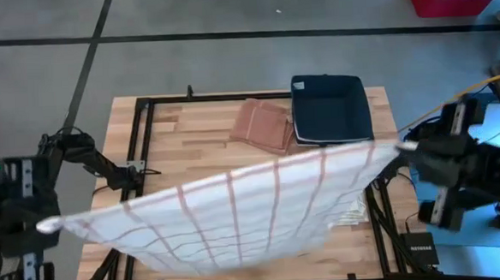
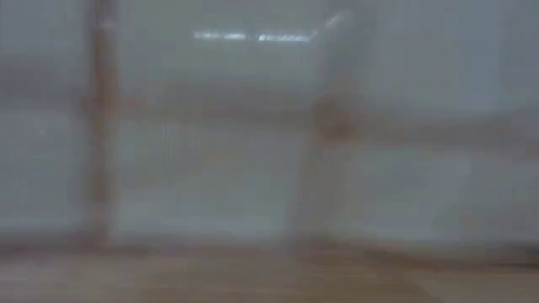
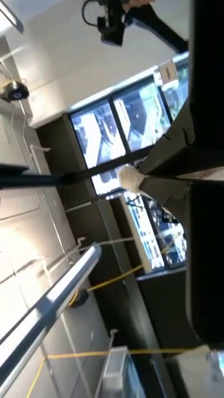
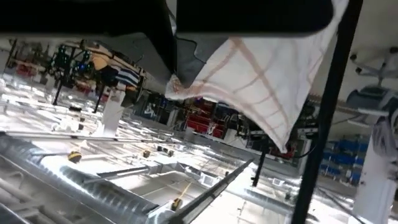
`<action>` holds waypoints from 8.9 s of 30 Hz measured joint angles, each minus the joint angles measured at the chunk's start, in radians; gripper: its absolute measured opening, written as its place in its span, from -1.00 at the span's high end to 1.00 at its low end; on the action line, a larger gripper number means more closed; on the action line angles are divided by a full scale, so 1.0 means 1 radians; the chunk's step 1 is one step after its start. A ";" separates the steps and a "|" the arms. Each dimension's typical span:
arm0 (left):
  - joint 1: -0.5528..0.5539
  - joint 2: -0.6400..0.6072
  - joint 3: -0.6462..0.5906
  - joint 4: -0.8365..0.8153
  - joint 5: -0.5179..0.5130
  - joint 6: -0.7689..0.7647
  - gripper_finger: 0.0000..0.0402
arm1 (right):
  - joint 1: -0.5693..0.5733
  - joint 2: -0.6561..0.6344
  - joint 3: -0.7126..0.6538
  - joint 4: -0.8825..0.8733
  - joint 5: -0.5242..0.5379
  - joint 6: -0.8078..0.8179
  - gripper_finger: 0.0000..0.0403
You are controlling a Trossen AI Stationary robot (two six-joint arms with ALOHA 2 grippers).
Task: Fold towel
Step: Fold the white towel
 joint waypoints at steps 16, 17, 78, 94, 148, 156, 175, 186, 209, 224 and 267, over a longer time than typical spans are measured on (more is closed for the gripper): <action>0.065 -0.026 -0.030 -0.046 -0.309 0.228 1.00 | -0.270 -0.048 -0.059 -0.451 0.158 0.184 0.98; 0.067 -0.033 -0.036 -0.060 -0.308 0.227 1.00 | -0.291 -0.048 -0.067 -0.493 0.173 0.212 0.99; 0.211 -0.986 -1.079 -0.166 -0.636 -0.593 1.00 | -1.312 -0.243 -0.921 -0.777 -0.815 1.110 0.99; 0.206 -1.194 -1.294 -0.168 -0.635 -0.739 1.00 | -1.597 -0.120 -1.129 -0.161 -1.212 1.105 0.99; -0.166 -1.044 -1.500 -0.441 -0.618 -1.517 1.00 | -1.090 -0.187 -1.147 -0.621 -1.094 1.272 0.99; -0.205 -0.867 -1.500 -0.691 -0.488 -2.021 1.00 | -0.892 -0.186 -1.207 -0.645 -0.940 1.356 0.99; -0.163 -0.469 -1.500 -1.097 0.136 -3.177 1.00 | -0.636 -0.185 -1.512 -0.318 -0.923 1.574 0.99; -0.158 -0.476 -1.434 -1.133 0.187 -3.163 1.00 | -0.609 -0.186 -1.494 -0.301 -0.851 1.547 0.99; -0.247 -0.424 -1.199 -1.527 0.349 -3.366 1.00 | -0.608 -0.111 -1.384 -0.427 -0.883 1.559 0.99; -0.170 -0.267 -1.253 -1.277 0.305 -3.357 0.67 | -0.611 -0.031 -1.384 -0.613 -0.874 1.688 0.61; 0.952 -0.347 -1.482 -0.969 0.140 -2.202 0.22 | -0.680 0.129 -1.247 -0.626 -1.324 1.676 0.12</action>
